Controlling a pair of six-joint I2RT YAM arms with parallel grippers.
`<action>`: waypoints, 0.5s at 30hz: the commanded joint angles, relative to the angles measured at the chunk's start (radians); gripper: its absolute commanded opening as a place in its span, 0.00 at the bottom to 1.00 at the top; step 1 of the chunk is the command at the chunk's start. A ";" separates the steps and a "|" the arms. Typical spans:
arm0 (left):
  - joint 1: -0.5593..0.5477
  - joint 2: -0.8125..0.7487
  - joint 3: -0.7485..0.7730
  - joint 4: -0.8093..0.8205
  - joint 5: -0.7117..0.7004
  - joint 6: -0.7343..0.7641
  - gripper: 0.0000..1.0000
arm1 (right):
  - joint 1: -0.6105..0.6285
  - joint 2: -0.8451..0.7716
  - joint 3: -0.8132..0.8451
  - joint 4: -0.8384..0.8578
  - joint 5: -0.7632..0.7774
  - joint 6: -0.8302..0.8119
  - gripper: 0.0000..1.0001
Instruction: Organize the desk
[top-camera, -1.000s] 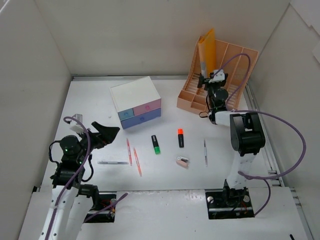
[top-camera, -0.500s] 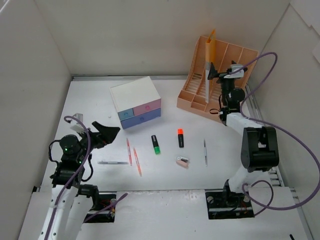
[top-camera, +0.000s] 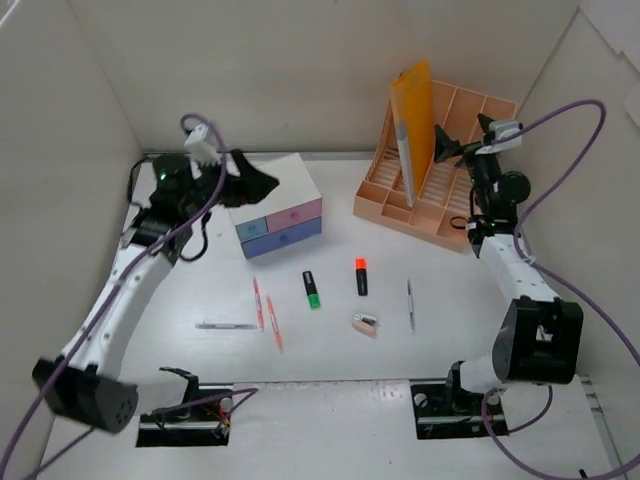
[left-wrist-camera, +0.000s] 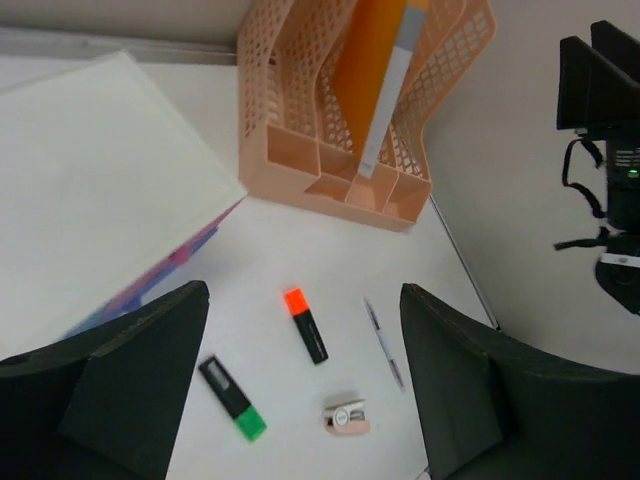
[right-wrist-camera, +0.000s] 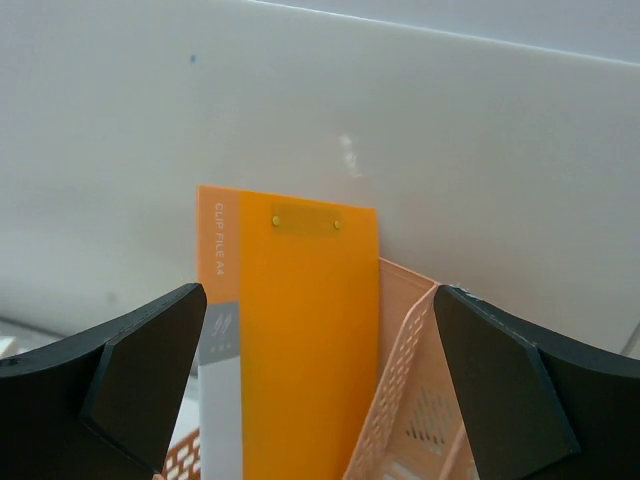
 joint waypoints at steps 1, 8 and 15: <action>-0.094 0.217 0.230 -0.024 -0.006 0.097 0.71 | -0.052 -0.131 0.147 -0.290 -0.216 -0.001 0.98; -0.222 0.714 0.888 -0.210 -0.080 0.106 0.55 | -0.108 -0.163 0.406 -1.095 -0.330 -0.239 0.37; -0.280 0.978 1.277 -0.171 -0.126 -0.001 0.93 | -0.135 -0.293 0.288 -1.167 -0.389 -0.188 0.63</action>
